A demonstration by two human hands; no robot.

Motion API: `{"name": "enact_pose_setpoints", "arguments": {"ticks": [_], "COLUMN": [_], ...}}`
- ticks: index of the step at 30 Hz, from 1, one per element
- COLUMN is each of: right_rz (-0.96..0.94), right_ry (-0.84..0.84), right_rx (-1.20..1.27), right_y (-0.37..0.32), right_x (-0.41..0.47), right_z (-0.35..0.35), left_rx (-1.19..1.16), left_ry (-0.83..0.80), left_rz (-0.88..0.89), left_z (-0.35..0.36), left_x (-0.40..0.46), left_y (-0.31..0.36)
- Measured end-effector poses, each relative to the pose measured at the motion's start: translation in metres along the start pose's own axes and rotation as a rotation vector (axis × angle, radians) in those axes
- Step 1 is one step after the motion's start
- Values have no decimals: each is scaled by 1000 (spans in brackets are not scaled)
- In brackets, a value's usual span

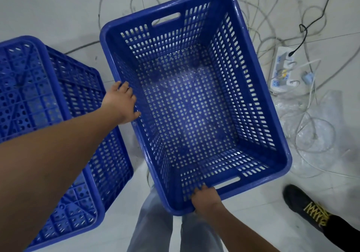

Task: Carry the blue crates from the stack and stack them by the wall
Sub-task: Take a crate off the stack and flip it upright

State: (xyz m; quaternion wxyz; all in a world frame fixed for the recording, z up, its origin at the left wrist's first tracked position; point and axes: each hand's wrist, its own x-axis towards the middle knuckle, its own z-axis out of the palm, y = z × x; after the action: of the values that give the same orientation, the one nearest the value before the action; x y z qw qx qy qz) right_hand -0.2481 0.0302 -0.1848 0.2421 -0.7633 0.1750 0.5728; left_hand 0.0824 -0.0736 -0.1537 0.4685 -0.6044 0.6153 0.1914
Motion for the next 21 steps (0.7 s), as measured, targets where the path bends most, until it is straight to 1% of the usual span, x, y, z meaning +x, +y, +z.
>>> {"name": "enact_pose_setpoints", "arguments": {"ticks": [6, 10, 16, 21], "right_rz": [4, 35, 42, 49], "right_ry": [20, -10, -21, -47], "right_rx": [-27, -65, -110, -191], "right_y": [13, 27, 61, 96], "right_x": [-4, -10, -27, -41], "right_z": [15, 23, 33, 42], "left_rx": [-23, -65, -169, -215], "left_ry": [-23, -47, -90, -64], "left_rz": [-8, 0, 15, 70], "left_z": [10, 18, 33, 49], "left_x": [-10, -22, -45, -63], "left_y": [13, 26, 50, 68]}}
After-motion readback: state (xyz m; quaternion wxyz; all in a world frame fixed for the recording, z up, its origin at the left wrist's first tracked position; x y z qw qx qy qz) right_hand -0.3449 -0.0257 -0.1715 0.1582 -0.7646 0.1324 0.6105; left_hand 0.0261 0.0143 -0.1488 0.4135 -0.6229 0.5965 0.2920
